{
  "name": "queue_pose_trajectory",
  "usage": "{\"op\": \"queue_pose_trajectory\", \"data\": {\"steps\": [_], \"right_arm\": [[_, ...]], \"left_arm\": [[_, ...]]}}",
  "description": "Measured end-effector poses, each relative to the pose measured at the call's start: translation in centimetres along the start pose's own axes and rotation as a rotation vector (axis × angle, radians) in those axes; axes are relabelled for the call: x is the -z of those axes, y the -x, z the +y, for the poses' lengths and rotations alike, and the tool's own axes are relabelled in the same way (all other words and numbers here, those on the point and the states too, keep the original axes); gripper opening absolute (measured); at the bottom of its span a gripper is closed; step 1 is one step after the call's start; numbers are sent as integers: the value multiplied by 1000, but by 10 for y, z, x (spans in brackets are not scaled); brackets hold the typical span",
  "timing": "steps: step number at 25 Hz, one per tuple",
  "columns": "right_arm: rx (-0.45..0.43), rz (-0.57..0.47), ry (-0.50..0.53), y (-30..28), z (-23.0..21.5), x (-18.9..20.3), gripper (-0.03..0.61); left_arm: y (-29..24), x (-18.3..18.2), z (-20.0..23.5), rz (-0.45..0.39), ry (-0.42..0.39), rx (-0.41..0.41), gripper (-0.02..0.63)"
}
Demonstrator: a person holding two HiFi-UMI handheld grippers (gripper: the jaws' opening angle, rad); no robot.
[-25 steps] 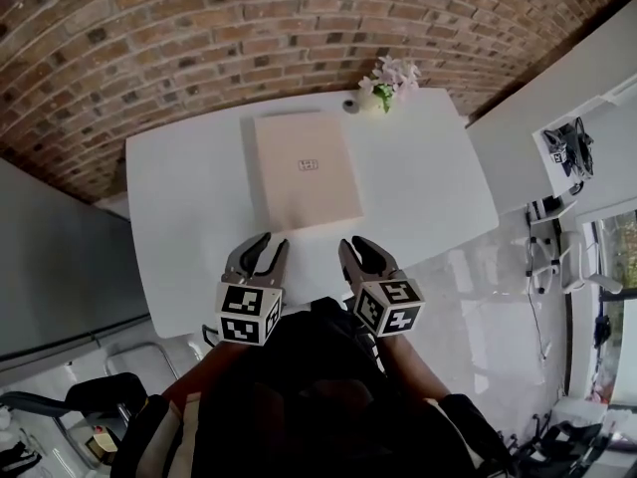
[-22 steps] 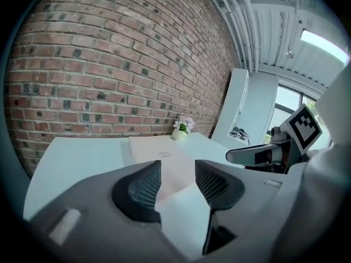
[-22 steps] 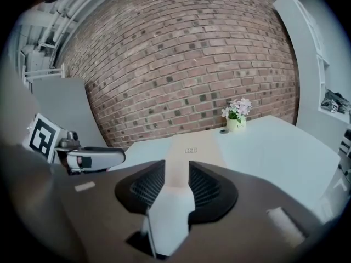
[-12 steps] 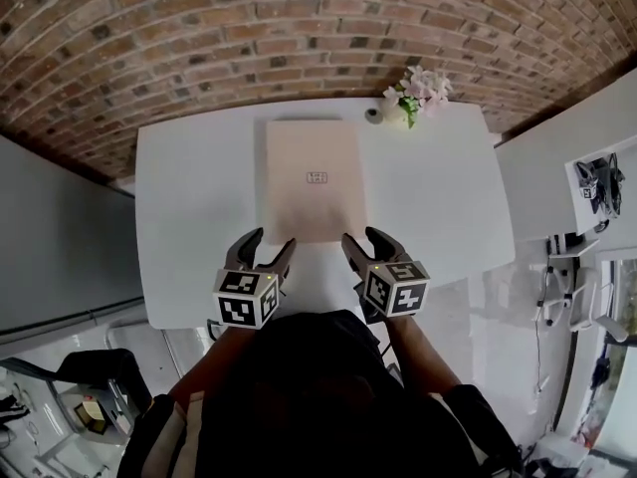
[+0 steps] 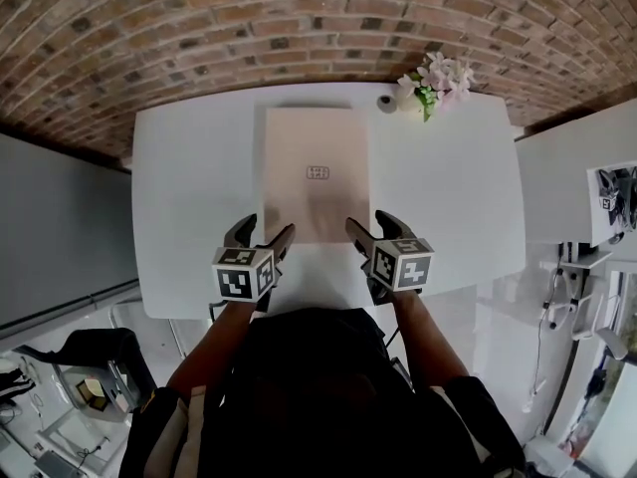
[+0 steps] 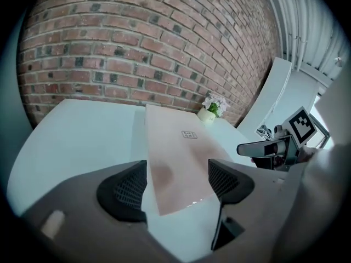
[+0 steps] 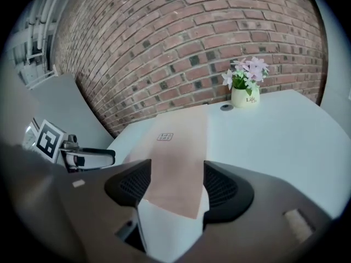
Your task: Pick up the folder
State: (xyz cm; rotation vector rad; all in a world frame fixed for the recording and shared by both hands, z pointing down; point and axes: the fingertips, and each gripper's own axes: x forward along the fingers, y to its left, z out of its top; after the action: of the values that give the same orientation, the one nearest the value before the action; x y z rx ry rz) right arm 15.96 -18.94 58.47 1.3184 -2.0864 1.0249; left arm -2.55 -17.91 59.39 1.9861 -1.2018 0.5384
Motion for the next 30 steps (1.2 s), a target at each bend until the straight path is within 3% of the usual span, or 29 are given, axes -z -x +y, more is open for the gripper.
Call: {"op": "queue_pose_trajectory", "data": {"steps": [9,17,25,30], "right_arm": [[-51,75,-36,-32,-16,6,333],[-80,112,-80,-51,-23,12,344],[-72,126,-82,-58,-21,14,344],[-40,141,-27,-58,-20,18,334]], "left_arm": [[-35,10,16,92,71,1,418],[-56,13,20,135,102,35,422],[-66,11,21,157,90,58,420],[-68,9,20,146,48,44,417]]}}
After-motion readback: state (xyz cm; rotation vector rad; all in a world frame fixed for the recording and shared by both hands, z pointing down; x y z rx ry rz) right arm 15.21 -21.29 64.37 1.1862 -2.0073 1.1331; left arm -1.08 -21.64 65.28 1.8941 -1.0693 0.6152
